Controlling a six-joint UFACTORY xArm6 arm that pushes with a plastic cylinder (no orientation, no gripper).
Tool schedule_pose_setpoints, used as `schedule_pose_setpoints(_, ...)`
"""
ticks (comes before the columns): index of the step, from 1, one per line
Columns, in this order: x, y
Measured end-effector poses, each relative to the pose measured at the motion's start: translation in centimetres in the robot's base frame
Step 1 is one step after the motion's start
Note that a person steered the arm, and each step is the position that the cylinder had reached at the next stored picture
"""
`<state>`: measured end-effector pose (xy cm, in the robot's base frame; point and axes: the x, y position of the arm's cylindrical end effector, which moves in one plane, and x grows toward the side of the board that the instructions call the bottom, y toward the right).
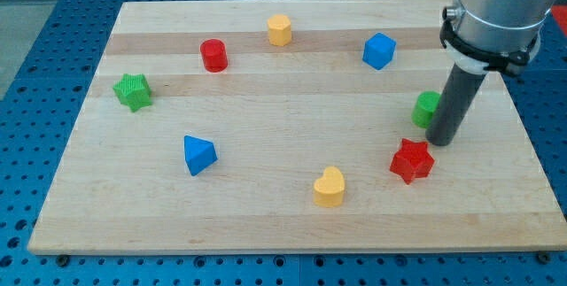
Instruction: Make a diagonal line with red star green circle and yellow heart
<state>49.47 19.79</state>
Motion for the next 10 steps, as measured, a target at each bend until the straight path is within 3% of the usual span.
schedule_pose_setpoints(1,3.2,4.6)
schedule_pose_setpoints(2,5.5,2.3)
schedule_pose_setpoints(3,6.4,-6.1)
schedule_pose_setpoints(5,5.1,-8.0)
schedule_pose_setpoints(7,4.7,-4.3)
schedule_pose_setpoints(8,1.6,-8.2)
schedule_pose_setpoints(10,0.5,1.0)
